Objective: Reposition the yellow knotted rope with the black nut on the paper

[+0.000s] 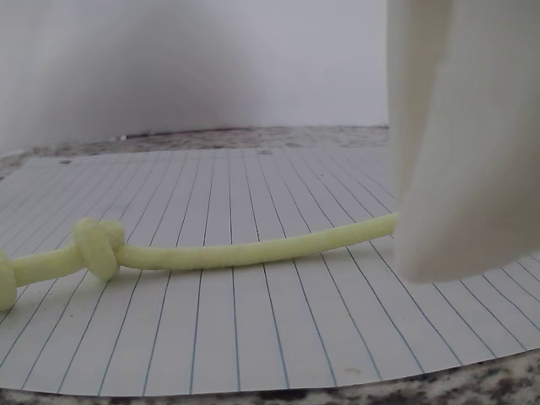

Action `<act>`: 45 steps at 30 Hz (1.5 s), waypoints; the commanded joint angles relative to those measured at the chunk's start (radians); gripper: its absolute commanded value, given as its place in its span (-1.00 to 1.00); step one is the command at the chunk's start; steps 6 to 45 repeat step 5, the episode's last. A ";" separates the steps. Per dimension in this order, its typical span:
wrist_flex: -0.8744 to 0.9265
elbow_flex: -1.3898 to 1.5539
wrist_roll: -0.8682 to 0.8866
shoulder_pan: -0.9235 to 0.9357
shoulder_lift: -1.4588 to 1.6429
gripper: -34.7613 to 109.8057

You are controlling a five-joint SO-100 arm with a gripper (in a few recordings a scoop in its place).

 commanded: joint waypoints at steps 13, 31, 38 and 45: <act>0.003 0.002 -0.003 -0.006 0.002 -0.47; 0.003 0.002 -0.003 -0.006 0.002 -0.47; 0.003 0.002 -0.003 -0.006 0.002 -0.47; 0.003 0.002 -0.003 -0.006 0.002 -0.47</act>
